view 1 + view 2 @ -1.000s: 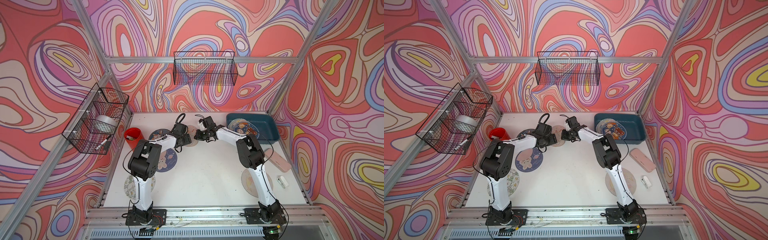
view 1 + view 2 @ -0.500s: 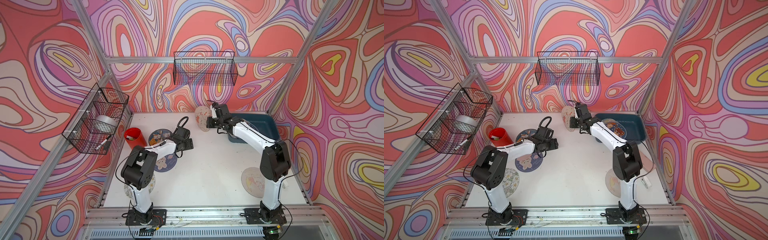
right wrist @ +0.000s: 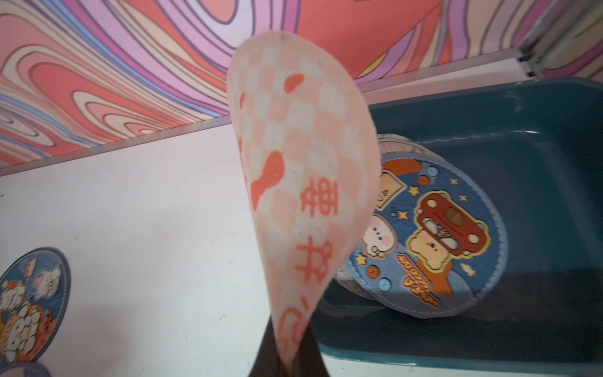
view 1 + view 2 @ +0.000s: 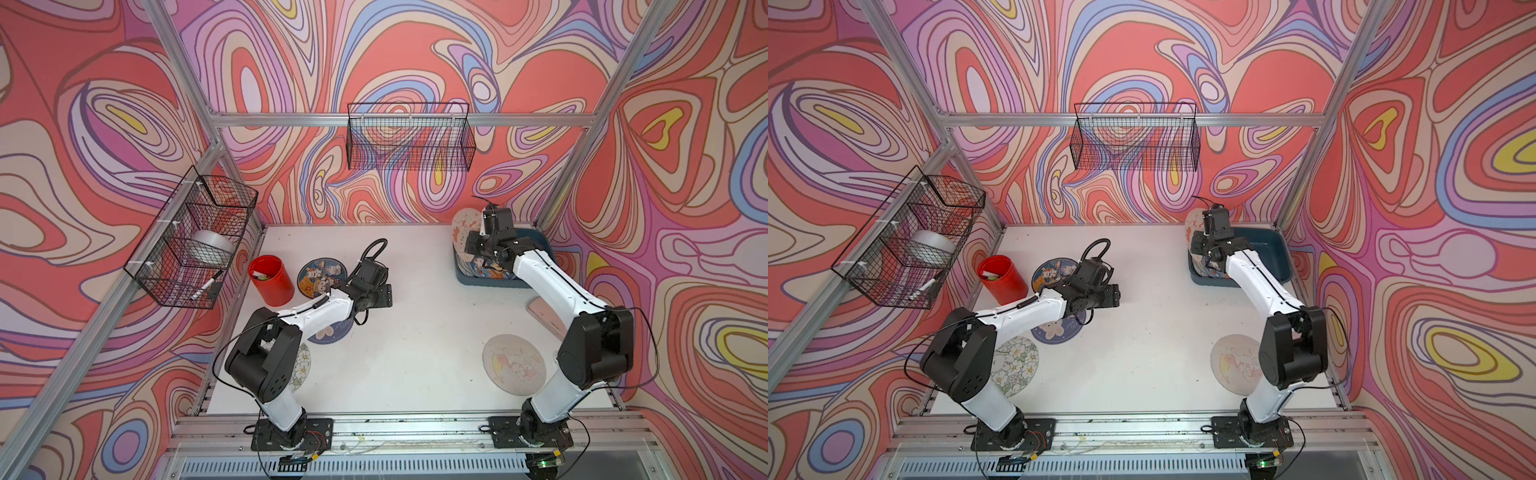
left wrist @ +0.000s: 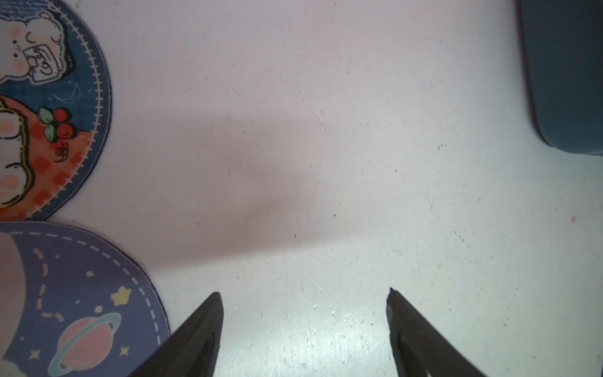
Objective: Put the coasters into the storage box
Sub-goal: Place the coaster in the storage box.
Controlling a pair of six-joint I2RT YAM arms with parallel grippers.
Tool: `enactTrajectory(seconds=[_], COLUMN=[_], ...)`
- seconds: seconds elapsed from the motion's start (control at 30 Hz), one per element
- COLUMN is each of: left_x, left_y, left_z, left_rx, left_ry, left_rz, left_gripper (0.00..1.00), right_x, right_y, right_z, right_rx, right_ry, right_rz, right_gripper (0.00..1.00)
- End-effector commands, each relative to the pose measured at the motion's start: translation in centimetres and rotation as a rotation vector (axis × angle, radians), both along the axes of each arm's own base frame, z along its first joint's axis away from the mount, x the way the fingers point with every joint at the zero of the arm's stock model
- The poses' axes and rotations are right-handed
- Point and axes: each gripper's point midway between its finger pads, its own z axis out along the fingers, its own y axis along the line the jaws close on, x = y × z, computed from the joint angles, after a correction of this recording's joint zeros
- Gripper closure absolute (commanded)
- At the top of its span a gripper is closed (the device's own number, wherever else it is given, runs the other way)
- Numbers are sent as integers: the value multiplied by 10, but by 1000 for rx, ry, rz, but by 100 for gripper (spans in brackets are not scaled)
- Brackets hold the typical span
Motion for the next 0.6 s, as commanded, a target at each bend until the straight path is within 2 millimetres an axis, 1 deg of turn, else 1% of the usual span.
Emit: enactTrajectory(seconds=[0.0, 0.1, 0.17, 0.27, 0.33, 0.4, 0.47, 0.5, 0.57], left_x=[-10, -13, -15, -18, -20, -22, -28, -29, -30], left_y=[10, 12, 13, 15, 17, 19, 25, 26, 29], left_z=[3, 4, 4, 5, 4, 4, -1, -2, -4], left_rx=[29, 26, 25, 26, 29, 33, 58, 63, 80], left_ry=[-1, -1, -3, -7, -6, -9, 18, 21, 26], left_rz=[19, 26, 30, 38, 42, 50, 54, 57, 63], left_gripper=[20, 20, 20, 20, 20, 20, 20, 20, 20], right_x=[-5, -5, -2, 2, 5, 7, 10, 11, 13], right_y=[-27, -38, -37, -31, -32, -40, -49, -54, -64], right_z=[0, -12, -21, -34, -43, -54, -63, -75, -89], right_rx=[-47, -40, -21, 9, 19, 19, 17, 14, 3], right_ry=[-1, 21, 35, 45, 58, 83, 104, 131, 167], right_rz=[-69, -86, -72, -37, -39, -61, -87, -100, -126], right_gripper=[100, 100, 100, 100, 100, 100, 100, 100, 100])
